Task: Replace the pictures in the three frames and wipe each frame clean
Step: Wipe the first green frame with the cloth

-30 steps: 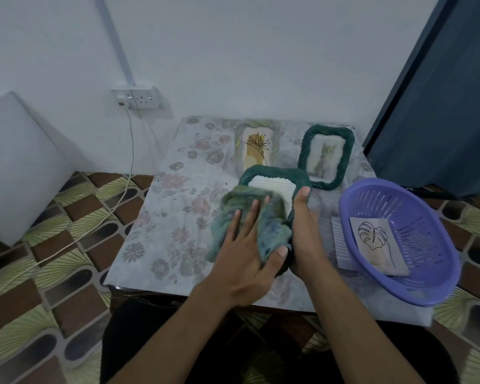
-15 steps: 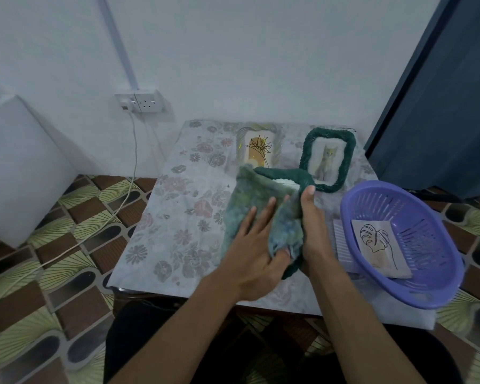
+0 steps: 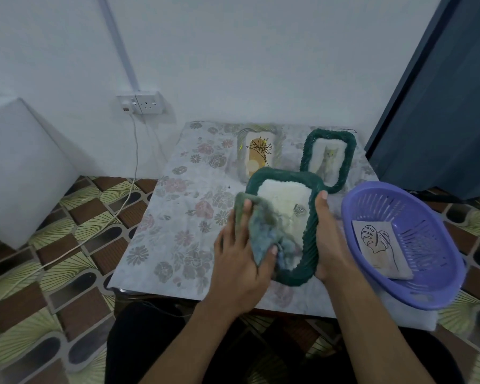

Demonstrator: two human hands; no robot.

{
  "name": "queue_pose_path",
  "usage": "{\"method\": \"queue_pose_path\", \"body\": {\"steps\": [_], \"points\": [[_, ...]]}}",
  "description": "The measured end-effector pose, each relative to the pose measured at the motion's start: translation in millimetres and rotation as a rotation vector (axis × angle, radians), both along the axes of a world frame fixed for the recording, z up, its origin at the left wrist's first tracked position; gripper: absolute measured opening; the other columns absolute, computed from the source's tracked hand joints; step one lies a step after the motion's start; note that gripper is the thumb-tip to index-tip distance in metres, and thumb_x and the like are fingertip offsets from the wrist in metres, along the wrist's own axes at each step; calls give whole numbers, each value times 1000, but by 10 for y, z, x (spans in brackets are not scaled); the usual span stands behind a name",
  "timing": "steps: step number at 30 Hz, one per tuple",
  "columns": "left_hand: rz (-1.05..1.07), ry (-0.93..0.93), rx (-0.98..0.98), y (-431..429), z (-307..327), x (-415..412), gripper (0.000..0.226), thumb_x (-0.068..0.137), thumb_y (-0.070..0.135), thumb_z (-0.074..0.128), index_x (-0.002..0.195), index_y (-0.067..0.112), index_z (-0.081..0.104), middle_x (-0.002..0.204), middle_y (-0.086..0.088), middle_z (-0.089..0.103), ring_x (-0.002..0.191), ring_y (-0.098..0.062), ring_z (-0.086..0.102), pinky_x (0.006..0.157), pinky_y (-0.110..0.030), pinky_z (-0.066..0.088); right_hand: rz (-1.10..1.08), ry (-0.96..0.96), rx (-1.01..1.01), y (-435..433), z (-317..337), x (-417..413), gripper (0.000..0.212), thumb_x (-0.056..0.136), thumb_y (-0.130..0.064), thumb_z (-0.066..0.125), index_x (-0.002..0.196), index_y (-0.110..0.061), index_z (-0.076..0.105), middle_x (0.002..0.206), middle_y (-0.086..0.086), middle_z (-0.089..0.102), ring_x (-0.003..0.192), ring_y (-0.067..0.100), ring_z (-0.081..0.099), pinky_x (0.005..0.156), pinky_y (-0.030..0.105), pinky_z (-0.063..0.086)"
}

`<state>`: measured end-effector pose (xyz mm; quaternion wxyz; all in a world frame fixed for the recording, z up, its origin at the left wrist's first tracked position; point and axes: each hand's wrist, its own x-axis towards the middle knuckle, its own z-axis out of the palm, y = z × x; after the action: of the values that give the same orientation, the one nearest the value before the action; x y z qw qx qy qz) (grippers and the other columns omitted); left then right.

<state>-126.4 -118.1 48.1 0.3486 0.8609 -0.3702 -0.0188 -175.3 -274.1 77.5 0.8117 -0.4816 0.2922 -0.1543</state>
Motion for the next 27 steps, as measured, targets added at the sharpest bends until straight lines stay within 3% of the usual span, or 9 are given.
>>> {"method": "queue_pose_path", "body": {"steps": [4, 8, 12, 14, 17, 20, 23, 25, 27], "points": [[-7, 180, -137, -49, 83, 254, 70, 100, 60, 24, 156, 31, -5, 164, 15, -10, 151, -16, 13, 122, -38, 18, 96, 83, -106, 138, -69, -45, 74, 78, -83, 49, 125, -29, 68, 124, 1, 71, 115, 25, 66, 105, 52, 47], [37, 252, -127, -129, 165, 523, 65, 102, 47, 28, 157, 20, 7, 164, 1, 6, 144, -9, 19, 120, -21, 9, 140, 90, -123, 240, -91, -34, 75, 78, -84, 51, 129, -32, 65, 128, -4, 68, 121, 19, 63, 109, 48, 44], [62, 299, -132, -164, 182, 588, 59, 103, 47, 28, 154, 18, 23, 153, -6, 29, 141, -19, 29, 122, -40, 21, 28, 129, -160, 236, -177, 46, 93, 64, -95, 52, 130, -30, 63, 132, -1, 66, 124, 23, 60, 109, 54, 42], [14, 365, -132, -142, 160, 504, 57, 104, 45, 28, 154, 19, 23, 151, -3, 33, 138, -16, 34, 120, -35, 26, -40, 164, -198, 241, -73, 60, 87, 71, -91, 51, 115, -20, 70, 117, 11, 71, 111, 31, 68, 100, 55, 51], [-82, 478, -97, -13, 90, 296, 45, 106, 39, 31, 147, 20, 33, 137, 4, 46, 121, -5, 47, 101, -4, 32, -157, 151, -215, 116, 71, 52, 62, 95, -65, 45, 97, -10, 71, 93, 15, 75, 87, 33, 73, 79, 42, 59], [-112, 541, -62, 136, -32, 73, 30, 106, 36, 32, 118, 24, 56, 110, 5, 61, 95, 2, 56, 85, -11, 43, -230, 133, -222, -76, 153, 39, 58, 99, -58, 44, 107, -7, 70, 98, 15, 75, 90, 31, 73, 78, 40, 60], [-135, 564, -101, 187, -33, -39, 27, 105, 38, 32, 124, 36, 51, 119, 13, 58, 106, 12, 51, 90, -6, 39, -173, 92, -182, -149, 185, 9, 48, 103, -51, 42, 115, -13, 69, 101, 3, 77, 85, 17, 74, 70, 31, 61], [-146, 510, -141, 145, 75, -39, 27, 105, 35, 34, 128, 44, 43, 125, 16, 52, 111, 17, 46, 98, -7, 36, -154, 65, -121, -142, 210, -6, 48, 103, -50, 41, 121, -14, 67, 106, 4, 76, 92, 19, 74, 76, 36, 62], [-170, 404, -161, 68, 204, 11, 37, 105, 36, 34, 127, 65, 31, 136, 13, 44, 122, 9, 42, 113, -20, 30, -134, 52, -103, -114, 250, -34, 49, 102, -52, 41, 124, -16, 66, 111, 5, 75, 98, 23, 73, 86, 44, 60]]}}
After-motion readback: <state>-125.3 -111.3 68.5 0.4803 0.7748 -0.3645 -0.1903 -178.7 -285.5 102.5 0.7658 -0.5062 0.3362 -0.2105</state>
